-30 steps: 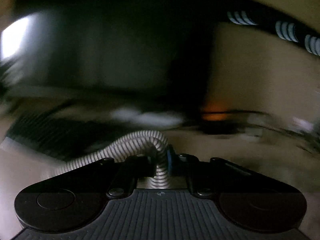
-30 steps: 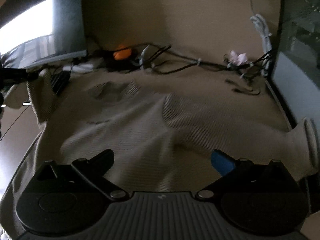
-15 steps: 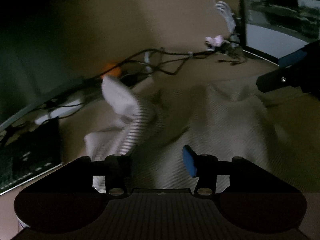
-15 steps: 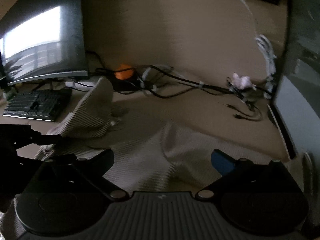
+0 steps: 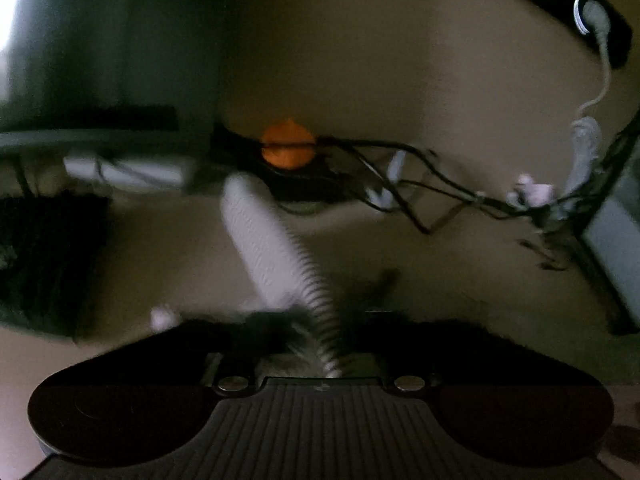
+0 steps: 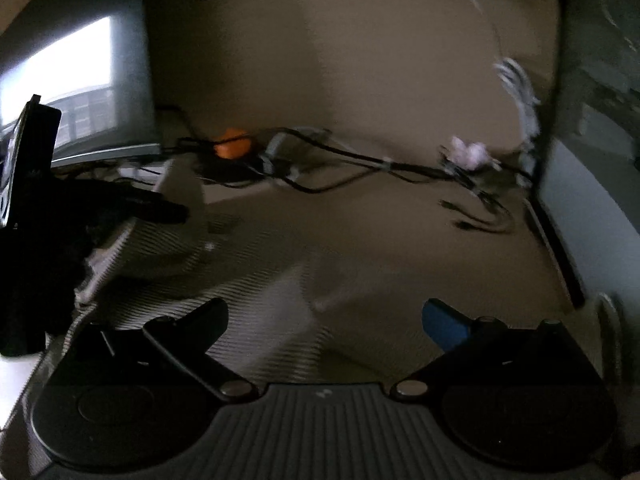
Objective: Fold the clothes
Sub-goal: 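Fold the held sleeve across the sweater body with the left gripper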
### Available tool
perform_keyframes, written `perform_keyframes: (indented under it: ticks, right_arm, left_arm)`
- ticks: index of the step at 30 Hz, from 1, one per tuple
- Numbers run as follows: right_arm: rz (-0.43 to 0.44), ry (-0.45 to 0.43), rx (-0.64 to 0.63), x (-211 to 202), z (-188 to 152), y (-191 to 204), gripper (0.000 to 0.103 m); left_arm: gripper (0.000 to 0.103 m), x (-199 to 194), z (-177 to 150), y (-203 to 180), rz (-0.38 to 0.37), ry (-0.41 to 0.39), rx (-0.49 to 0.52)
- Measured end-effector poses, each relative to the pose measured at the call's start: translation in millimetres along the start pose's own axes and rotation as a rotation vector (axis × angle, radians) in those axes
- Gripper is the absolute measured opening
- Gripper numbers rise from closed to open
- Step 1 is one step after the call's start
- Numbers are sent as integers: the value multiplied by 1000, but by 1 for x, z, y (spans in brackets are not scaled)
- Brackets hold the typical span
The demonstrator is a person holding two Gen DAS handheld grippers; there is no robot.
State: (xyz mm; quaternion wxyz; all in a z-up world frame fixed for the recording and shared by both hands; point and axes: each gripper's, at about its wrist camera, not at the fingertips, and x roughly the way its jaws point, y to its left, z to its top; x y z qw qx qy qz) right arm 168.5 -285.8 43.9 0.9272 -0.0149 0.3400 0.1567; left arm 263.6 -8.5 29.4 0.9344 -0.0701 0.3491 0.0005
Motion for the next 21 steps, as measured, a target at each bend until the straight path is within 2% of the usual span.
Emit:
perform_keyframes:
  ticks: [2,4,7,8,9,10,11,12,13,15,17,19,20,21]
  right_arm:
    - [-23,-6,14,-5,-3,-9,103]
    - [-43,-15,30,-11,-5,-18,103]
    - [-64,-14,56,-14,-5,-28,103]
    - [-69,-17,56,-15,-3,-29,103]
    - [-73,-21,55,-15,-2,-29,103]
    - [-71,-28,48,-17,0,-28,103]
    - [-68,-36,40,-18,3,-27,103]
    - [-63,-44,29,-19,5,-24,103]
    - [-56,-51,17,-20,8,-22,103]
    - [-40,-61,-4,-21,12,-16,103]
    - [-11,-55,-15,-18,14,-10,103]
    - [35,-39,-28,-10,14,-3,100]
    - [58,-28,-34,-5,14,1,93]
    - [79,-4,-39,3,16,4,73]
  left_arm:
    - [11,-25,12,3,44,-135,-7]
    - [11,-55,18,-9,57,-267,79]
    - [12,-75,6,-34,-64,-272,219]
    - [18,-72,-4,-42,-140,-209,248]
    - [31,-69,-17,-49,-202,-145,278]
    - [37,-66,-32,-56,-240,-90,320]
    - [52,-64,-48,-63,-278,-35,361]
    - [60,-66,-61,-67,-278,-17,407]
    - [62,-69,-75,-72,-278,2,453]
    - [78,-76,-93,-72,-243,-1,528]
    - [84,-77,-95,-59,-160,-4,543]
    - [84,-78,-96,-45,-77,-8,558]
    - [85,-78,-97,-39,-35,-9,565]
    - [85,-79,-97,-32,6,-11,572]
